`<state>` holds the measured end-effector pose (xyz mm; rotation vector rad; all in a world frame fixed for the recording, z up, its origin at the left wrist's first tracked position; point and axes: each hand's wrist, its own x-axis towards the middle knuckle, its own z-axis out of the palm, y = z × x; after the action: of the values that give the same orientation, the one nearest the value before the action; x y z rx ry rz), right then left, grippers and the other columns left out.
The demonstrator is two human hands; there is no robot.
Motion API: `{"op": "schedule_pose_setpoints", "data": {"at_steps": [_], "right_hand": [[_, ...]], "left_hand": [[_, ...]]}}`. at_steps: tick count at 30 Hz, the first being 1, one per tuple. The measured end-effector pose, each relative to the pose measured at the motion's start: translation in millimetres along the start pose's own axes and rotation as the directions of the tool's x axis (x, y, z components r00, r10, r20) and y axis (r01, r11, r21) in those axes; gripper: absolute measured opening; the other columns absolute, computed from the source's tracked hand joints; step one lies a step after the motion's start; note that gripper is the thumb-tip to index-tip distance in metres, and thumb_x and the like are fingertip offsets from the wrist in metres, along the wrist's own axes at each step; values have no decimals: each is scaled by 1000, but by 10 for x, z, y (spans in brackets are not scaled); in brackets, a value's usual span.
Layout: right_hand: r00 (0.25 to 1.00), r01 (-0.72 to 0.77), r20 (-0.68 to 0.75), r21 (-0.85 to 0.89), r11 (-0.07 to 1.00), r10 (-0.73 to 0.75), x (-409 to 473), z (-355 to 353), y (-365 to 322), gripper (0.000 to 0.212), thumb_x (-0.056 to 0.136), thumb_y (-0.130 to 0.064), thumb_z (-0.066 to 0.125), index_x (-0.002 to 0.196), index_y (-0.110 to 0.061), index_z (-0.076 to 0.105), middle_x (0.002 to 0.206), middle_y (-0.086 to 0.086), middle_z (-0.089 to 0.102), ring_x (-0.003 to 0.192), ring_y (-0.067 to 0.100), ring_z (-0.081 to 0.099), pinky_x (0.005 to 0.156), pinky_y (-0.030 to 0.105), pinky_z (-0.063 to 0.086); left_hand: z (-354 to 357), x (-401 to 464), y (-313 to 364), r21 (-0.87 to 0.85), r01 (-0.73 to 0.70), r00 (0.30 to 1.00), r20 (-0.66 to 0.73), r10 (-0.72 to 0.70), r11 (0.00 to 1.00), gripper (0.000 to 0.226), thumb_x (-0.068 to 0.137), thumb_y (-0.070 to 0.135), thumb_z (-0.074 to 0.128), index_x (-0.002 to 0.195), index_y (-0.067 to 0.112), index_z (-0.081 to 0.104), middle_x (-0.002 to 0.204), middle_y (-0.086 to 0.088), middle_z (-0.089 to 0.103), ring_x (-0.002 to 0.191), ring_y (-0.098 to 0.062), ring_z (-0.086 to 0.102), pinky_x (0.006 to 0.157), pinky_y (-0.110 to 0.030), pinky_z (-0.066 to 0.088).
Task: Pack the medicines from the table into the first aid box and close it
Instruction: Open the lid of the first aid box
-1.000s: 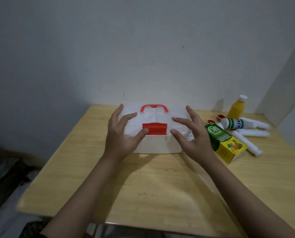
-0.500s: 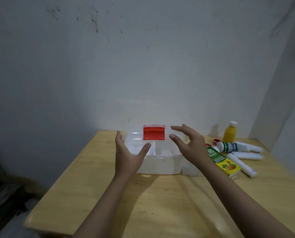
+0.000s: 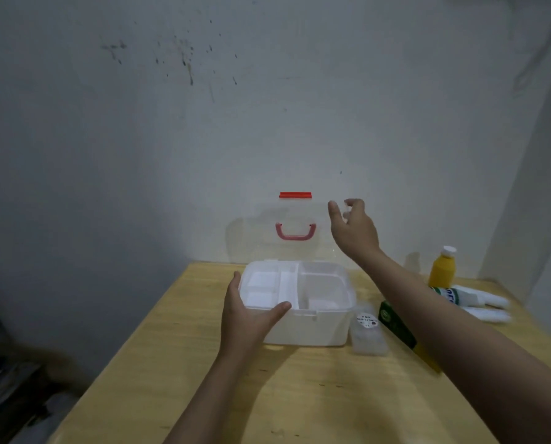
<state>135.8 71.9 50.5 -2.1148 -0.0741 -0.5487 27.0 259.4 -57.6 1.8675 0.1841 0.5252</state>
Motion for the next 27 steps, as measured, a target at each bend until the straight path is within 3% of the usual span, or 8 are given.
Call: {"op": "schedule_pose_setpoints", "data": {"at_steps": [4,10,19,24,27], "right_hand": [[996,-27,86,-10,1000,28,115,158,200,74,91,-53,44,145,-9,20,149,17,36,136,32,38,107,44,37],[987,-15,157,6,1000,14,111,174,419,75,91,-46,50,147,-9,18,156,11,26,141,28,30,114,45,30],[969,205,165,-129,970,-183,-287,-502,553,53,90,-37,56,138,-17,43,143,3,47,130,21,45,103,36,38],[981,171,130,-245,954,-143,-748,-1110,890,48,87,-29,62,132,-19,49,133,6,57,115,23,56,85,31,42],[991,90,121,-315,945,-54,-1058,-1314,1147,42,85,-29,65,124,-18,56,123,8,62,105,19,57,81,31,42]], "left_hand": [[37,18,-22,-35,-17,1000,-3,17,999,111,56,40,87,147,24,24,149,3,35,134,-18,35,100,-29,35],[39,24,-58,-34,-23,1000,-3,23,999,113,57,43,86,148,23,23,153,4,31,139,-17,30,110,-39,34],[50,15,-94,-52,-29,999,-19,28,998,109,59,45,84,147,21,26,154,7,29,140,-14,28,112,-35,31],[56,-32,-86,-98,-35,999,-20,33,995,100,62,40,84,144,21,30,143,3,40,126,-15,39,96,-28,39],[54,-57,-62,-117,-27,999,-20,25,993,96,65,38,83,143,21,30,138,6,41,117,-7,36,89,-24,36]]}}
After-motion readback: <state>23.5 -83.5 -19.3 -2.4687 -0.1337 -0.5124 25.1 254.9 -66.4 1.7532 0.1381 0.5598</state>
